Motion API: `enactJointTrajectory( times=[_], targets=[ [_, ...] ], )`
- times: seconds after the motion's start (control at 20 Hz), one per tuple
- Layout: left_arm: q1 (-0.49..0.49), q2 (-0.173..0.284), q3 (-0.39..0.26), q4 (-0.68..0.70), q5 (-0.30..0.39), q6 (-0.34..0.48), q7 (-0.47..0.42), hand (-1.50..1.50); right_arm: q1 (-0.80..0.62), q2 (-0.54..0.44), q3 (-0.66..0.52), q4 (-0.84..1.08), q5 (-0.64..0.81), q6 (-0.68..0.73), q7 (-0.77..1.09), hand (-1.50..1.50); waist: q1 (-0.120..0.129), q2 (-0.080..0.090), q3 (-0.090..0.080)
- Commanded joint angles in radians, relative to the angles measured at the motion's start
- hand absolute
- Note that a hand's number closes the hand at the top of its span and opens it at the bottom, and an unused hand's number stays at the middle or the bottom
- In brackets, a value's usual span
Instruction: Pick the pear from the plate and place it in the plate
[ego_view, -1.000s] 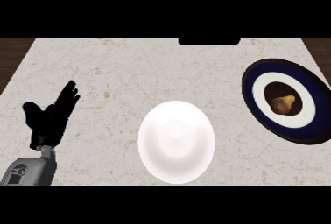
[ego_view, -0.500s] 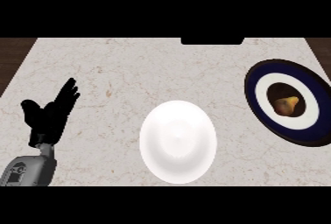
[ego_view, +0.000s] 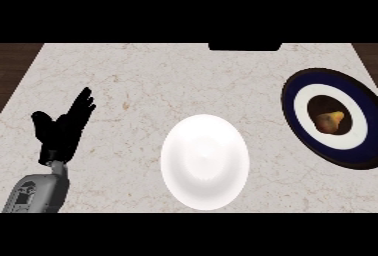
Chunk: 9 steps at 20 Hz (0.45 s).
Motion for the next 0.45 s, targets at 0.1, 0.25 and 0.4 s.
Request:
enactJointTrajectory(
  times=[0.1,0.25,0.4],
  targets=[
    [0.002,-0.040,-0.018,-0.017,-0.033,0.037,0.019,0.00,0.040,-0.007,0.014,0.065,0.056,0.047,-0.142,-1.50,0.002,0.000,0.001],
    [0.020,-0.021,-0.016,-0.042,-0.022,0.010,0.036,0.00,0.033,-0.072,0.009,0.102,0.066,0.080,-0.126,-1.50,0.011,0.003,0.002],
    [0.039,-0.005,0.015,-0.019,-0.014,-0.008,-0.015,0.00,0.070,-0.052,0.023,0.108,0.091,0.068,-0.168,-1.50,0.007,0.002,0.002]
  ],
)
